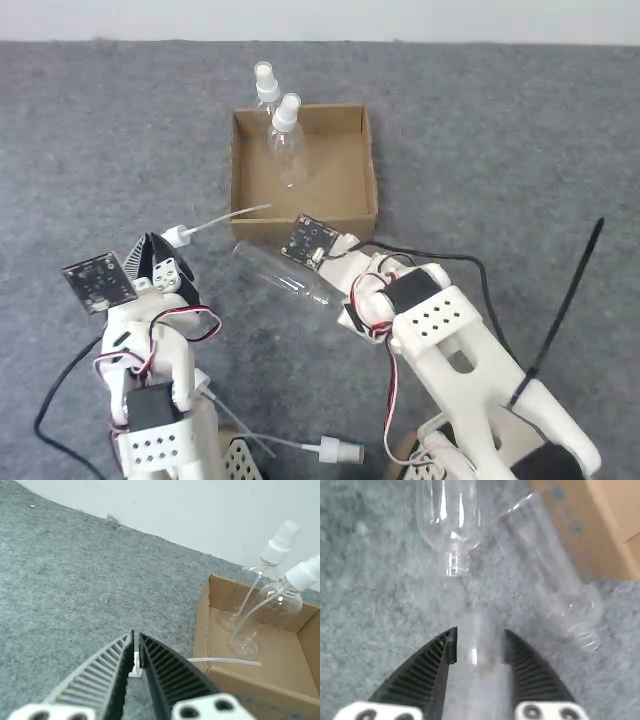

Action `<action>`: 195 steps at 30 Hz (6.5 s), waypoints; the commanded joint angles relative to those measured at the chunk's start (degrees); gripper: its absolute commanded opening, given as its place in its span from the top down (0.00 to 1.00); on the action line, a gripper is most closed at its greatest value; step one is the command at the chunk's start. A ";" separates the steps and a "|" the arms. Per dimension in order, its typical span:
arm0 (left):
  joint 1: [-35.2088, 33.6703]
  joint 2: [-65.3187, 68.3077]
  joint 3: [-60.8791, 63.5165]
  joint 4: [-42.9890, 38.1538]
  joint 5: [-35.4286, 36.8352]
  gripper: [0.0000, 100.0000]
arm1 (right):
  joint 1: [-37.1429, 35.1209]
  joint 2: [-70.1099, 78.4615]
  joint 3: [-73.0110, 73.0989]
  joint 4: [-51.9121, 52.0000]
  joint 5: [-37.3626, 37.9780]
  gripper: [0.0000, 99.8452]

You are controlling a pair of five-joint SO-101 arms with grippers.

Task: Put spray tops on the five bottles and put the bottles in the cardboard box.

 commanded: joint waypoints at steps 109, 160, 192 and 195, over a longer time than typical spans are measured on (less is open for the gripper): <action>0.18 -0.18 -32.84 30.33 15.30 0.99 | -5.05 -19.30 4.31 -5.93 -25.49 0.99; -4.57 71.47 -54.73 26.20 34.37 0.76 | -1.36 -18.68 10.11 -15.16 -25.14 0.99; -7.38 107.78 -69.85 16.09 35.87 0.76 | -1.36 -18.68 10.20 -15.08 -25.14 0.99; -7.47 108.92 -70.64 16.00 35.87 0.76 | -1.36 -18.68 10.20 -15.08 -25.14 0.99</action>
